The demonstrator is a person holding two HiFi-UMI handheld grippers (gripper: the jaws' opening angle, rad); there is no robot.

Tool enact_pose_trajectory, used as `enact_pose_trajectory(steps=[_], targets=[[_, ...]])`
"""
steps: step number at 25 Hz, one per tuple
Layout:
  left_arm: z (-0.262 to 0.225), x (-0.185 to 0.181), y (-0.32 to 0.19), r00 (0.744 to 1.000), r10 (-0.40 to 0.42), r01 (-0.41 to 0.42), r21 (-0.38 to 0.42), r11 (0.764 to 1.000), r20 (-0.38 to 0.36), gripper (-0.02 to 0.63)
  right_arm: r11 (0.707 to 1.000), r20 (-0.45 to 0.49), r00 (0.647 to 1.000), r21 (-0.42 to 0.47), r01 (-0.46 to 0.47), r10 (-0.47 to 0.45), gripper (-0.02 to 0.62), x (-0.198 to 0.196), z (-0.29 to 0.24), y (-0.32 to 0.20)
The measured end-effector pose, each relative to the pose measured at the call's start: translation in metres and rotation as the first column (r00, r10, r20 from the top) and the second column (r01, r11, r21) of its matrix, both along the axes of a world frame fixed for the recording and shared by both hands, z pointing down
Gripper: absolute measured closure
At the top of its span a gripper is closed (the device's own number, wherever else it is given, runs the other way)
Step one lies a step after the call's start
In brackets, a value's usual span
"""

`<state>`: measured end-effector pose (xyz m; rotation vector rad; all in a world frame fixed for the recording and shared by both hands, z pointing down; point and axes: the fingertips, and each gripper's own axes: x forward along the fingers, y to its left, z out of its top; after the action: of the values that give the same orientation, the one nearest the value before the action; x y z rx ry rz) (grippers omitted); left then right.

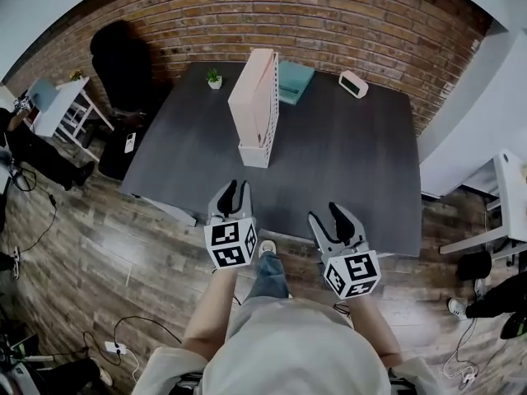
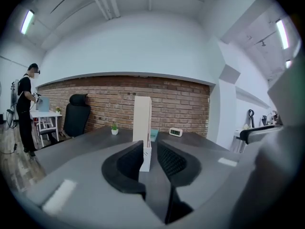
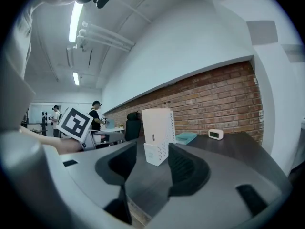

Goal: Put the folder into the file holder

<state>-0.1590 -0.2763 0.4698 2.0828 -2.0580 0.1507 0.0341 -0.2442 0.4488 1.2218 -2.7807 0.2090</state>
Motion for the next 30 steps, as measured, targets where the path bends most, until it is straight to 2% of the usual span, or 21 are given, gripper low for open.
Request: enact_pose_trajectory(steps=[4,9,14,20,30], targets=[[-0.002,0.011,0.046,1.000,-0.006,0.006,0.009,1.000,-0.012,0.544,1.000,0.000,1.000,0.024,-0.004,0.004,0.456,0.009,-0.004,0.027],[-0.008,0.028,0.093,0.998,0.029,-0.028,0.020,0.999,-0.049,0.586,0.999,0.000,1.000,0.048,-0.002,0.002,0.544,0.014,-0.009,0.055],[-0.014,0.040,0.131,0.995,0.070,-0.068,0.035,0.997,-0.074,0.594,0.998,-0.006,1.000,0.066,0.018,-0.017,0.584,0.012,-0.011,0.084],[-0.016,0.043,0.161,0.991,0.090,-0.086,0.044,0.995,-0.097,0.594,0.995,-0.020,0.999,0.095,0.033,-0.031,0.592,0.006,-0.014,0.110],[-0.018,0.045,0.173,0.990,0.087,-0.082,0.052,0.995,-0.110,0.594,0.993,-0.061,0.997,0.110,0.052,-0.045,0.592,0.000,-0.015,0.121]])
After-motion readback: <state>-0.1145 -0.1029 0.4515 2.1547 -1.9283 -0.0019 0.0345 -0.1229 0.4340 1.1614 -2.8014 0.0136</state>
